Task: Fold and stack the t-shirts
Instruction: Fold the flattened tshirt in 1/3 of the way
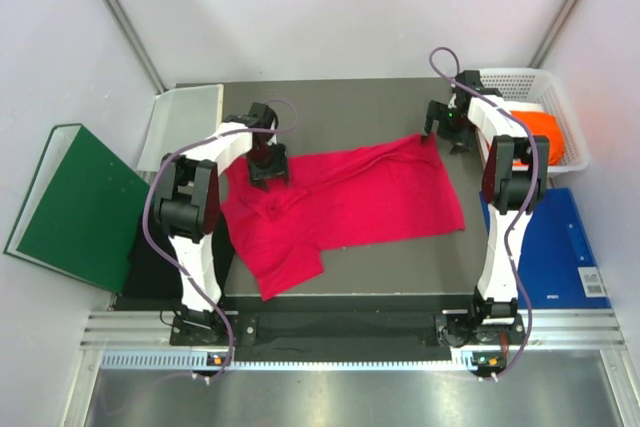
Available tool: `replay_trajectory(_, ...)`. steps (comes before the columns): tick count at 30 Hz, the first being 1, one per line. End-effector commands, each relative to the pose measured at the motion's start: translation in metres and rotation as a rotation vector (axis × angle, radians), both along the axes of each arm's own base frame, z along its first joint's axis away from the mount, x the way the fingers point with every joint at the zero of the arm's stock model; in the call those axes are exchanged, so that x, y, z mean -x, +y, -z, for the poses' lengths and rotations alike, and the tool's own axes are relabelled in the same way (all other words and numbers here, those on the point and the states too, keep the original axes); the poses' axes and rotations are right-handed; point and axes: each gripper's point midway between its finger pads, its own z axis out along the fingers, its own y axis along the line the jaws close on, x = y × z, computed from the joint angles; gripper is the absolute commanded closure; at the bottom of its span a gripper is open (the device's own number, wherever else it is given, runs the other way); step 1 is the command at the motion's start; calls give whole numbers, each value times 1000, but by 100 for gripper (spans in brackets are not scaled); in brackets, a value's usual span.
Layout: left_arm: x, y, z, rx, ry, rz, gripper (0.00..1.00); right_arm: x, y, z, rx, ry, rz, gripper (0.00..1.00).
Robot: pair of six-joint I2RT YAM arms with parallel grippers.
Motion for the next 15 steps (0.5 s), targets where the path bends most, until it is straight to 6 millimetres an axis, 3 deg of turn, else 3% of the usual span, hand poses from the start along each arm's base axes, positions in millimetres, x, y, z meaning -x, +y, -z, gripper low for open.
replay_trajectory(1, 21, -9, -11, 44, -1, 62, 36, -16, -23, -18, 29, -66, 62, 0)
replay_trajectory(6, 38, -16, -13, 57, 17, 89, 31, -16, -22, -16, 24, -61, 63, 0)
replay_trajectory(9, 48, -21, -13, 62, 31, 110, 39, -16, -21, -13, 15, -56, 66, 0)
replay_trajectory(10, 50, -22, -14, 64, 33, 115, 53, -16, -22, -12, 13, -53, 68, 0)
replay_trajectory(13, 58, -23, -19, 63, 39, 124, 80, -17, -19, -11, 5, -52, 71, 0)
replay_trajectory(14, 60, -22, -21, 57, 39, 125, 97, -17, -19, -11, 2, -51, 73, 0)
replay_trajectory(15, 64, -21, -24, 47, 40, 126, 100, -17, -19, -10, -1, -50, 75, 0)
